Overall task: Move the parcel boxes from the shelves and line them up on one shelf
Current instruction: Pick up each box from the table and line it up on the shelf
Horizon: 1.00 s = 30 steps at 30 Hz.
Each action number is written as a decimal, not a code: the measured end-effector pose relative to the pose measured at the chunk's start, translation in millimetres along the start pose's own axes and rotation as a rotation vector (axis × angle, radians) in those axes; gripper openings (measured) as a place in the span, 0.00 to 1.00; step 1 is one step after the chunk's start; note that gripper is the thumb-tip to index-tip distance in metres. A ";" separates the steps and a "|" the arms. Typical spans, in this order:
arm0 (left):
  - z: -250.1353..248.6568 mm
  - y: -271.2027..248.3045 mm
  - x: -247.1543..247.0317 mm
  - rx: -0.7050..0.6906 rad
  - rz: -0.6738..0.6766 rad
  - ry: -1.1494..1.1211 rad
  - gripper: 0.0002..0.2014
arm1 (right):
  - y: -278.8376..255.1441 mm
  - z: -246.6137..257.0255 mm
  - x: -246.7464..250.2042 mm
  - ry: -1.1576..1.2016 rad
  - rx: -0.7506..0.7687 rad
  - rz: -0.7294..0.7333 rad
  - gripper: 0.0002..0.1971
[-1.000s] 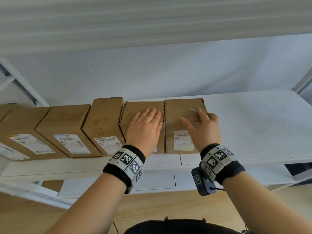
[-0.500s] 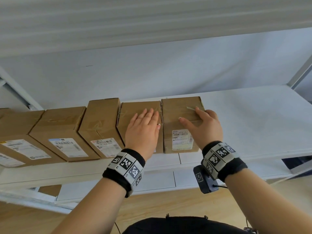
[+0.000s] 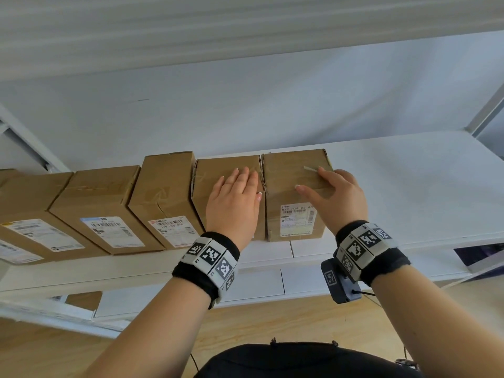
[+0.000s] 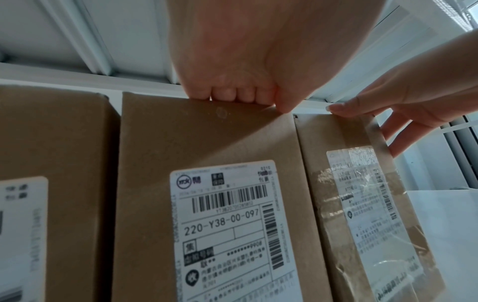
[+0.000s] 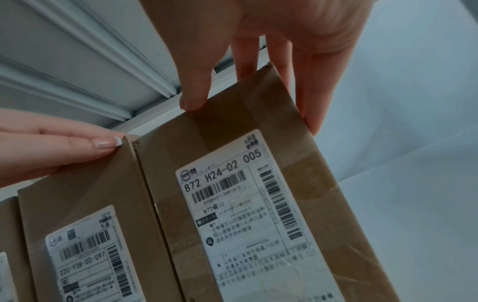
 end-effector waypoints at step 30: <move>-8.2 -2.3 29.9 0.054 -0.084 -0.199 0.19 | -1.1 3.5 5.1 0.067 -0.017 0.138 0.23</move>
Point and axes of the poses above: each hand's wrist, its own y-axis towards the middle knuckle, its own x-axis out of the back of the hand, z = x × y, the point moved 10 cm from there along y, towards the middle knuckle, and after that the axes turned 1 degree about x, right-handed, at the moved point
